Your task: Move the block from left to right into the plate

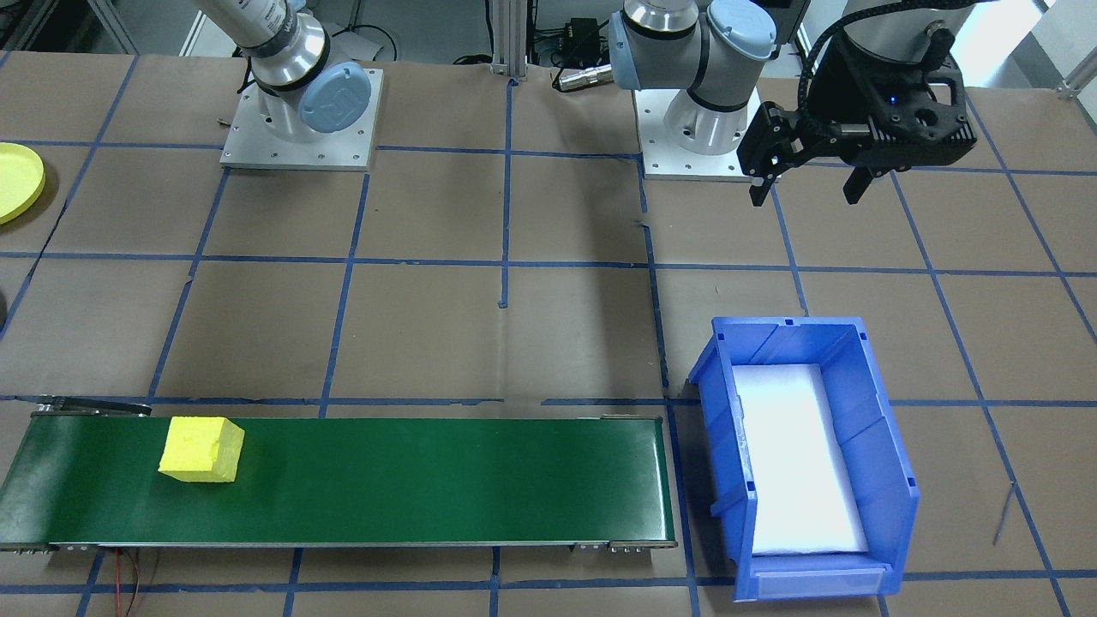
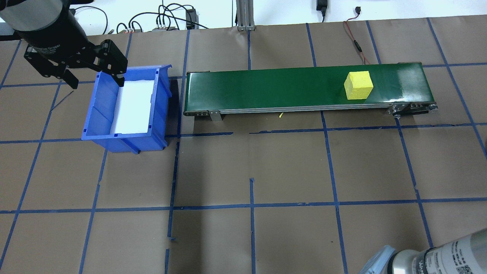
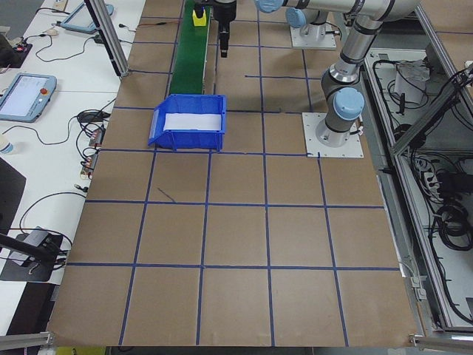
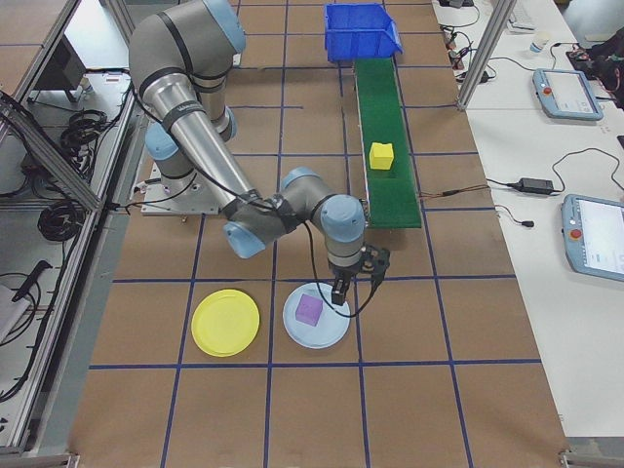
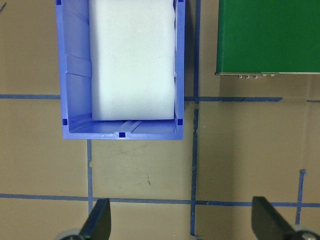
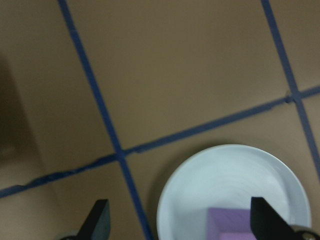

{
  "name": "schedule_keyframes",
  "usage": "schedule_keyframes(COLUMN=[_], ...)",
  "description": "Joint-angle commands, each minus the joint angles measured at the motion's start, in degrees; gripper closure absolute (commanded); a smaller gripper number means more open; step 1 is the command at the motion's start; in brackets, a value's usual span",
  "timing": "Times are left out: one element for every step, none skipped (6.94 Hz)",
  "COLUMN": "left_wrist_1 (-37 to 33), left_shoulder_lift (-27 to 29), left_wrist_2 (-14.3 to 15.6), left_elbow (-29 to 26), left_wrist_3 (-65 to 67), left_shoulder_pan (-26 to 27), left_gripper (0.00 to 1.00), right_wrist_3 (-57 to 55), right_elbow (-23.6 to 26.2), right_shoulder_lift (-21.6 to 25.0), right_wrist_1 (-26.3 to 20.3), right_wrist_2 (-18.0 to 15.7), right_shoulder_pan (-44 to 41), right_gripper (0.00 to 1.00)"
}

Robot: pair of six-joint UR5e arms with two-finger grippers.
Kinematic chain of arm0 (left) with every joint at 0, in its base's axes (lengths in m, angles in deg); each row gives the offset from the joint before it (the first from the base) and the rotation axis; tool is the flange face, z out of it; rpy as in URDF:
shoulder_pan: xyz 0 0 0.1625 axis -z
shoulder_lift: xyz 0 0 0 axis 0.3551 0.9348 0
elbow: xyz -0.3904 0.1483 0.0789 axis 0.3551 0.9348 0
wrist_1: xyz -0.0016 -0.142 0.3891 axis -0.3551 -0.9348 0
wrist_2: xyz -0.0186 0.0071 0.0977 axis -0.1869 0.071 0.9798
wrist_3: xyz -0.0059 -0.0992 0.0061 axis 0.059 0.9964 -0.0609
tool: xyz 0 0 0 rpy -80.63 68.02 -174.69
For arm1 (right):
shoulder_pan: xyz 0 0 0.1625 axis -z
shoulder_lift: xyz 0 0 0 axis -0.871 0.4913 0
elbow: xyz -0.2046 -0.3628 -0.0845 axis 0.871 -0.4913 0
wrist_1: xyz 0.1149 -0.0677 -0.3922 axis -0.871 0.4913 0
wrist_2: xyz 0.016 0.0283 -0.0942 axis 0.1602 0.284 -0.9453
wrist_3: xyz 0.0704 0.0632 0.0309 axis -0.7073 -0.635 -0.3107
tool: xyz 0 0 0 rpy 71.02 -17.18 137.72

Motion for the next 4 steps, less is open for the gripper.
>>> schedule_keyframes(left_wrist_1=[0.07,0.07,0.07,0.07], left_shoulder_lift=[0.00,0.00,0.00,0.00], left_wrist_2=[0.00,0.00,0.00,0.00], left_elbow=[-0.21,-0.12,-0.03,-0.12], left_wrist_3=[0.00,0.00,0.00,0.00], left_shoulder_pan=[-0.03,-0.03,0.06,-0.03], left_gripper=[0.00,0.00,0.00,0.00], right_wrist_3=[-2.17,-9.76,-14.27,-15.01], right_elbow=[0.30,0.39,0.65,1.53], right_shoulder_lift=[2.46,2.90,2.30,1.94], right_wrist_1=[1.01,0.85,0.85,0.94], right_wrist_2=[4.44,4.18,4.18,4.79], right_shoulder_pan=[-16.74,-24.06,-29.61,-31.06], right_gripper=[0.00,0.00,0.00,0.00])
